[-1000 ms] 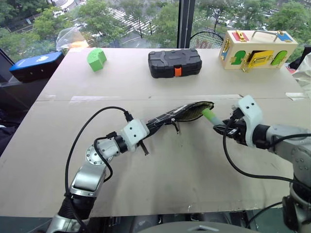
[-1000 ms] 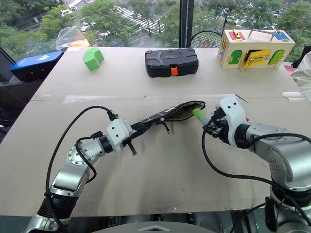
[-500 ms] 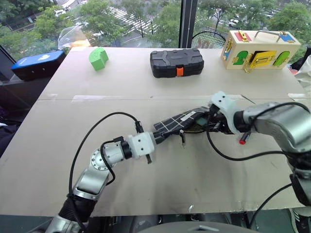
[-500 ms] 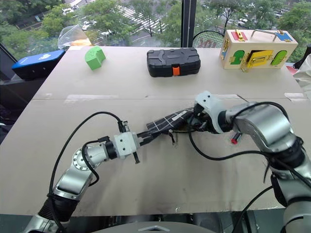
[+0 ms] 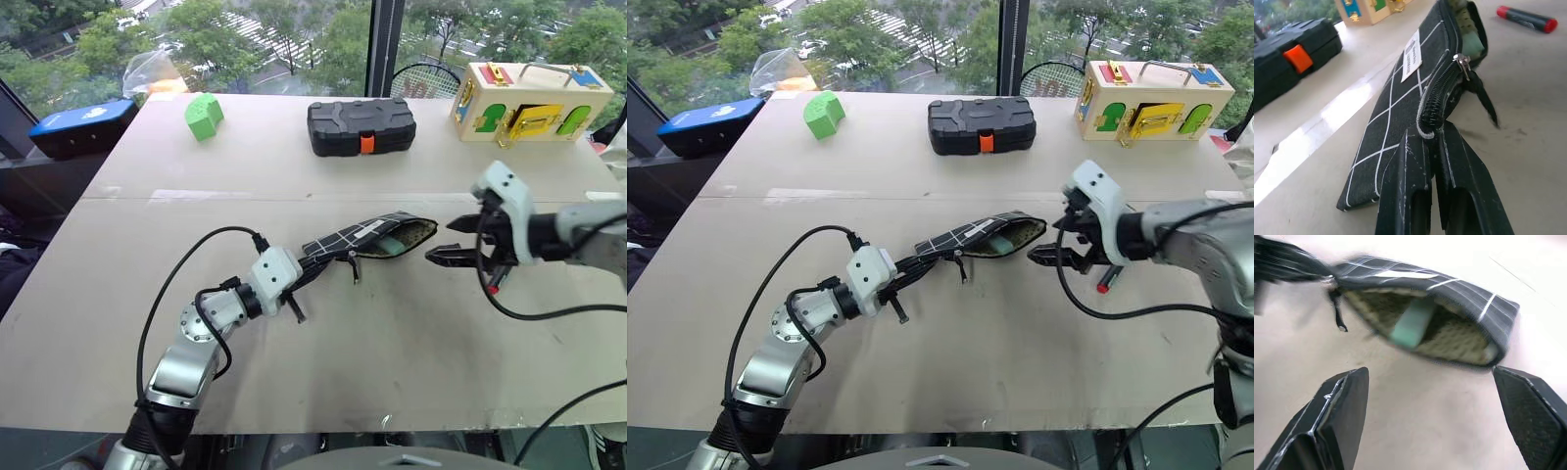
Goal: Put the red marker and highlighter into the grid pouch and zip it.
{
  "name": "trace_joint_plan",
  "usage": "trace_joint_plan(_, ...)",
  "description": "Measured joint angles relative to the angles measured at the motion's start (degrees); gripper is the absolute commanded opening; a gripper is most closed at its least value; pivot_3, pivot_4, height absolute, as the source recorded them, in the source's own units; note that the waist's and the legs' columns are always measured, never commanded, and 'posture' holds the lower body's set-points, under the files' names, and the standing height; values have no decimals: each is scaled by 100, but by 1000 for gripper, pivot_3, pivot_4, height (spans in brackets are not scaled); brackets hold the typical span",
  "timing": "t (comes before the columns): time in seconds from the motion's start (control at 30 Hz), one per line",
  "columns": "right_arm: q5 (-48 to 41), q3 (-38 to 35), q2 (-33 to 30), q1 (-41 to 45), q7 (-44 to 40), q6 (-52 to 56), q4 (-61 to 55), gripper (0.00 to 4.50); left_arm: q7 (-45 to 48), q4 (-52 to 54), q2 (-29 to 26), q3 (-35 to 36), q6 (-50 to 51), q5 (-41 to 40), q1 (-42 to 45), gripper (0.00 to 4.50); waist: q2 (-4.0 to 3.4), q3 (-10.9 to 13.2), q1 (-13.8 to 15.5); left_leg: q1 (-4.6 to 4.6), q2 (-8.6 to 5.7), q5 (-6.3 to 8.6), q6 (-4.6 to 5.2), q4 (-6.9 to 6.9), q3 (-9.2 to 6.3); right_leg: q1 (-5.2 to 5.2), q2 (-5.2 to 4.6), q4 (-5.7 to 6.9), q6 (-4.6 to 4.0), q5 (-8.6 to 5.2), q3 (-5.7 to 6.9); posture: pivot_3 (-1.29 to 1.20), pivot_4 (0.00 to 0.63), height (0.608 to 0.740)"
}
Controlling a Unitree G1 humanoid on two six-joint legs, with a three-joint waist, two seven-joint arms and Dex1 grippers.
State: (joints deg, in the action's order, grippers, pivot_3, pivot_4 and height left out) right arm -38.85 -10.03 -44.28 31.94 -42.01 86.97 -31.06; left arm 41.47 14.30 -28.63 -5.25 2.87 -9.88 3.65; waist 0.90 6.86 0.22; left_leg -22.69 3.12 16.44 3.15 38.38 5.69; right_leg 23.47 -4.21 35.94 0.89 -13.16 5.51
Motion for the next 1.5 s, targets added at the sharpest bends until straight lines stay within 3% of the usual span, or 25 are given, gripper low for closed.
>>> trace_joint_plan(0.03, 35, -169, 90, -106, 165, 146, -82, 4072, 1, 10, 0, 6, 36, -17, 16, 0, -2, 1, 1, 0, -1, 0, 0, -5, 2, 1, 1, -2, -1, 0, -4, 0, 150, 740)
trace_joint_plan(0.13, 1002, -956, 1260, -918, 1730, 451, -448, 4072, 5, 23, -1, 31, 125, -79, 78, 0, 15, -11, 46, -1, 0, -15, -26, -1, -1, 1, 4, 2, -1, -1, -1, 0, 150, 740)
trace_joint_plan(0.3, 2428, -868, 2442, -1478, 3600, 3, -50, 4072, 90, 19, -39, 8, 113, -62, 137, 0, -11, 2, 15, 5, -10, -20, -32, 1, 20, 6, 27, 8, 2, -1, -11, 0, 150, 740)
trace_joint_plan(0.4, 2868, -692, 2853, -1503, 4157, -543, 435, 4072, 141, 17, -73, -9, -2, 0, 196, 0, -18, 6, -12, 9, -10, -21, -34, -3, 23, 6, 34, 8, 3, -2, -10, 0, 150, 740)
trace_joint_plan(0.53, 3054, -706, 3424, -1517, 4502, -1103, 638, 2301, 121, 16, -78, -5, -20, 65, 205, 0, 9, -11, -41, 14, -3, -23, -37, -2, 22, 1, 43, 7, 3, -2, -12, 0, 150, 740)
trace_joint_plan(0.67, 3022, -730, 3568, -1576, 4494, -1121, 554, 562, 103, 27, -78, -5, -20, 72, 152, 0, 10, -12, -16, 14, -8, -23, -36, 1, 22, -1, 34, 7, 2, -2, -13, 0, 150, 740)
trace_joint_plan(0.7, 3010, -767, 3519, -1640, 4468, -1077, 442, 277, 94, 51, -78, -1, -21, 72, 102, 0, 7, -10, 7, 12, -10, -23, -35, 1, 21, -1, 29, 6, 2, -2, -13, 0, 150, 740)
trace_joint_plan(0.8, 2835, -969, 3011, -1909, 4061, -744, 115, 216, 83, 75, -81, 14, -20, 72, 20, 0, -2, -5, 73, -1, -12, -22, -34, -1, 14, 2, 26, 0, 2, -3, -14, 0, 150, 740)
trace_joint_plan(0.9, 1735, -1049, 1766, -2087, 2591, -210, -729, 216, 95, 86, -95, 13, -25, 72, 31, 0, -34, 15, 12, 5, -9, -20, -31, -5, 16, 4, 30, -2, 3, -2, -20, 0, 150, 740)
trace_joint_plan(1.03, 788, -232, -370, -1448, 1018, -422, -1445, 216, 219, 85, -137, -19, -107, 89, 99, 0, -27, 14, -104, 23, -2, -5, -6, -23, 5, 1, 29, -5, -4, -7, -19, 0, 150, 740)
trace_joint_plan(1.13, 817, 877, -1261, -871, 419, -1023, -1367, 216, 295, 58, -138, -119, -201, 136, 140, 0, -16, 14, -98, 19, 5, -5, -8, -16, -4, 2, 25, -5, -20, -15, -15, 0, 150, 740)
trace_joint_plan(1.2, 1169, 1945, -1555, -317, 130, -1618, -1073, 216, 344, 34, -141, -177, -233, 160, 189, 0, -20, 18, -94, 13, 2, -6, -8, -8, -1, 5, 24, -3, -12, -9, -17, 0, 150, 740)
trace_joint_plan(1.3, 1691, 2923, -1657, 296, -151, -2203, -648, 216, 394, 33, -155, -215, -284, 187, 202, 0, -18, 18, -80, 3, -4, -10, -15, -4, 2, 6, 19, -8, -3, -4, -16, 0, 150, 740)
trace_joint_plan(1.5, 2595, 4152, -1341, 1390, -615, -2754, 214, 216, 449, 34, -188, -384, -529, 367, 59, 0, -17, 18, -87, 1, -5, -21, -34, 0, 10, 7, 14, -10, -1, -3, -16, 0, 150, 740)
